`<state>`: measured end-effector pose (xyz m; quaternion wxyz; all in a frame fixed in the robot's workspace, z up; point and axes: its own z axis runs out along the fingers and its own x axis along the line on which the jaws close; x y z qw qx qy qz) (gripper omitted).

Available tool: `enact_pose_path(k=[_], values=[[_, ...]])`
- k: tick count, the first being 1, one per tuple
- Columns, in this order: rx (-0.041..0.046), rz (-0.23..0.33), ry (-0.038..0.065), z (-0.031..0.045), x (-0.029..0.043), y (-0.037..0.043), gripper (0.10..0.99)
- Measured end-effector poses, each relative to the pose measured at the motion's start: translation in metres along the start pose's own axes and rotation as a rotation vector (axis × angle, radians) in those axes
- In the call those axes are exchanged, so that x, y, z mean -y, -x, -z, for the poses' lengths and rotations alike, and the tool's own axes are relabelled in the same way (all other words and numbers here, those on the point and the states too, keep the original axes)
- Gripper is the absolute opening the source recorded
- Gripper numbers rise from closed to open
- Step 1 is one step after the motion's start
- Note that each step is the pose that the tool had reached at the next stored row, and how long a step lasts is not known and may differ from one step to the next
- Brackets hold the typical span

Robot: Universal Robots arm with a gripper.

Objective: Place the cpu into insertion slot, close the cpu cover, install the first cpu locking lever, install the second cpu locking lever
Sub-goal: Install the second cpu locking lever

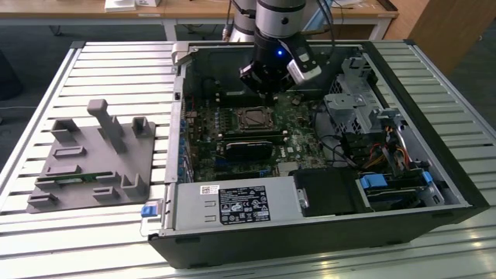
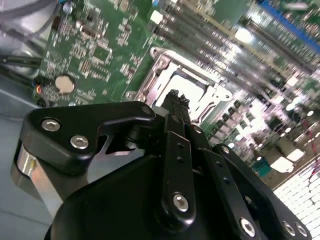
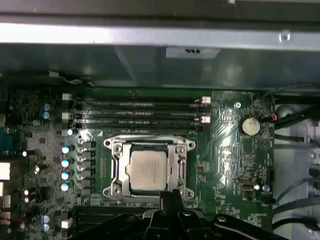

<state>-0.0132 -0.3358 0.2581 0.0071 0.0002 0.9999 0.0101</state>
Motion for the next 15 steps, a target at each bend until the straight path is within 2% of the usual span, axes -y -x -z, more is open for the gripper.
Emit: enact_pose_path(k=[1,2,3,5,6,12,15], values=[[-0.0001,0.0,0.001,0.0,0.0019,0.0,0.106],[-0.0002,0.0,0.007,0.0,0.0035,0.0,0.106],[-0.0003,0.0,0.019,-0.0001,0.0045,0.0,0.106],[-0.0008,-0.001,0.051,-0.0004,0.0055,0.0,0.106],[-0.0009,-0.001,0.059,-0.0006,0.0061,0.0,0.106],[-0.0035,-0.001,0.061,-0.0035,0.0093,-0.0001,0.106],[-0.0056,-0.001,0.063,-0.0052,0.0133,-0.0001,0.106]])
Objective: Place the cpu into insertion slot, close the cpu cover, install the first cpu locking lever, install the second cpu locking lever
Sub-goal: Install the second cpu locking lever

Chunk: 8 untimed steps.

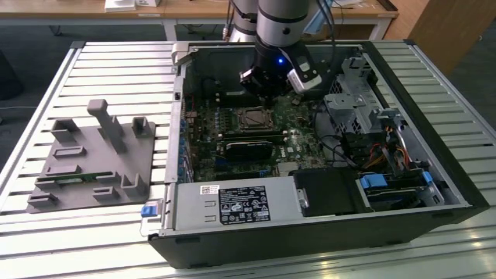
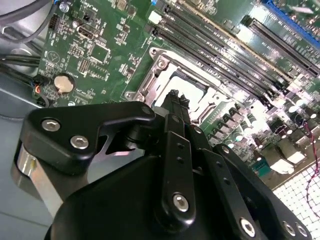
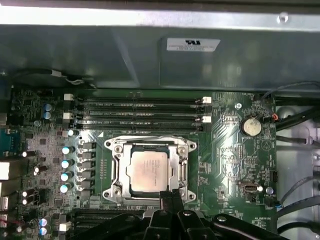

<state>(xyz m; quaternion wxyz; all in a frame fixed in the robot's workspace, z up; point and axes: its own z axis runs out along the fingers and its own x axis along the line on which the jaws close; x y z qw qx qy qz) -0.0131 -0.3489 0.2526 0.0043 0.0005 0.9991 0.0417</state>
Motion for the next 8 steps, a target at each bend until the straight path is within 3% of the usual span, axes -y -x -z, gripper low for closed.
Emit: enact_pose_path(k=[8], values=[[-0.0024,0.0,0.001,-0.0022,0.0118,0.0,0.106]])
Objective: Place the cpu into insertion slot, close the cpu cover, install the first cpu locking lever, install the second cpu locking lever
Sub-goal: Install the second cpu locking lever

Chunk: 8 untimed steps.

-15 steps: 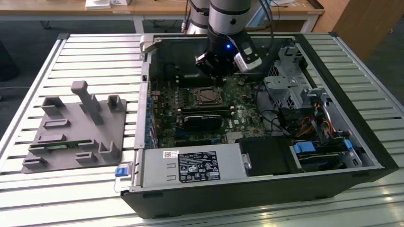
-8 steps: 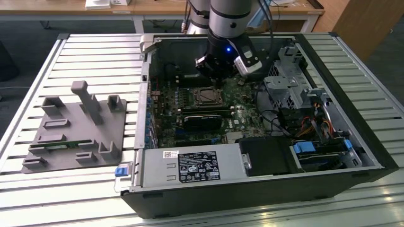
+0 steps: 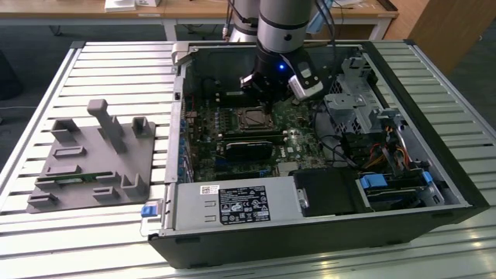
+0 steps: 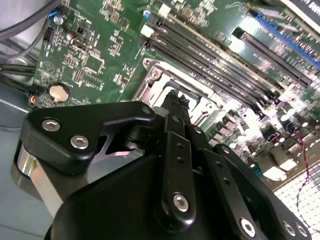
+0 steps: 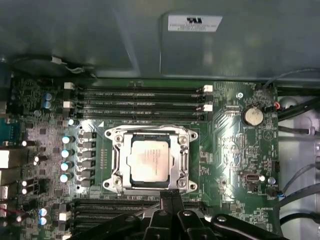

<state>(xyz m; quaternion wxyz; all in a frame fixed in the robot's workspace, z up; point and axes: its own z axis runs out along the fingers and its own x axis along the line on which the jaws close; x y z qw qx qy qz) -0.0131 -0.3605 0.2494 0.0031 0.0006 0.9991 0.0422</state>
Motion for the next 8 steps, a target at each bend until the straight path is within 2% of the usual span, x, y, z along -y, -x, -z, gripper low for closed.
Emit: enact_pose_path(k=[5,8], values=[[-0.006,-0.002,0.0,-0.0046,0.0053,-0.0002,0.106],[-0.0068,-0.003,0.0,-0.0072,0.006,-0.0042,0.106]])
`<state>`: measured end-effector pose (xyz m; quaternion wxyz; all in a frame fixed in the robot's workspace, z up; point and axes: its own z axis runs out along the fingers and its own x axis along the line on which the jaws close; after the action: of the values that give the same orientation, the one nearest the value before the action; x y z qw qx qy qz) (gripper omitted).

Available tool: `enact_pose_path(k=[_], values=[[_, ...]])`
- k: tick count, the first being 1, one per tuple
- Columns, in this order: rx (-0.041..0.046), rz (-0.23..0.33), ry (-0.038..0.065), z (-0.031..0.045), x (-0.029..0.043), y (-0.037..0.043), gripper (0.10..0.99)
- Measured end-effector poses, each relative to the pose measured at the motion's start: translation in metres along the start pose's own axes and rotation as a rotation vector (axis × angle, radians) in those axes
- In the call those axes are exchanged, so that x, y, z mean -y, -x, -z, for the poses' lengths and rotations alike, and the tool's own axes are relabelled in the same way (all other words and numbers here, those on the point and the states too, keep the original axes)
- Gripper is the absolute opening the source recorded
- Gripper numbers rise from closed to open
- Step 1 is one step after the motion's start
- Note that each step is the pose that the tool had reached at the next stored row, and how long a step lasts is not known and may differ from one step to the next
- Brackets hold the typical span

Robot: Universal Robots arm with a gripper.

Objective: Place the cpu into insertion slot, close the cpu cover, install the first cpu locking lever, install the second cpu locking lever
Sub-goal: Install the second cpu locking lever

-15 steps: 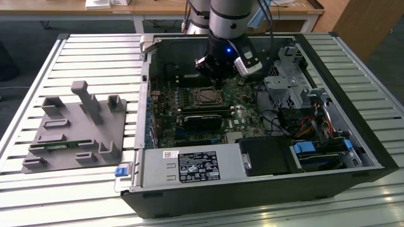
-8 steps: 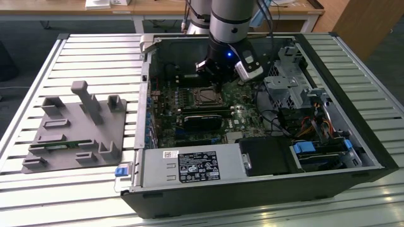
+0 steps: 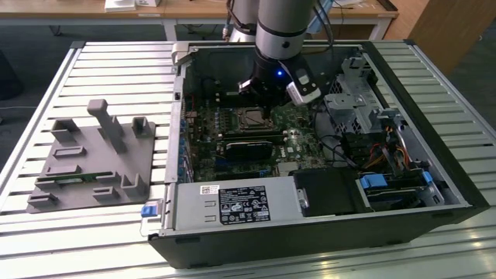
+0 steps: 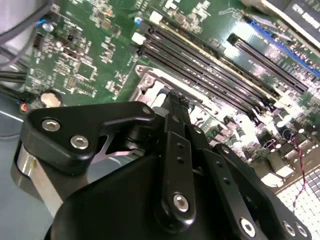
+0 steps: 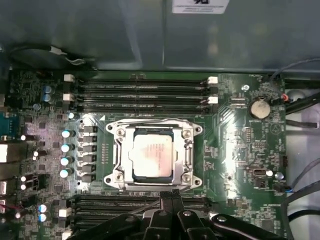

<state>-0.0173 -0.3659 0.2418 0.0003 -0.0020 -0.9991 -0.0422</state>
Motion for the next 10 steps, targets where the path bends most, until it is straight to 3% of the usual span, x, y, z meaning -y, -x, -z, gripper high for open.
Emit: enact_pose_path(k=[3,10], values=[[0.0,0.0,0.0,-0.0007,0.0002,-0.0089,0.106],[0.0,-0.001,0.004,-0.0021,0.0083,-0.0197,0.106]])
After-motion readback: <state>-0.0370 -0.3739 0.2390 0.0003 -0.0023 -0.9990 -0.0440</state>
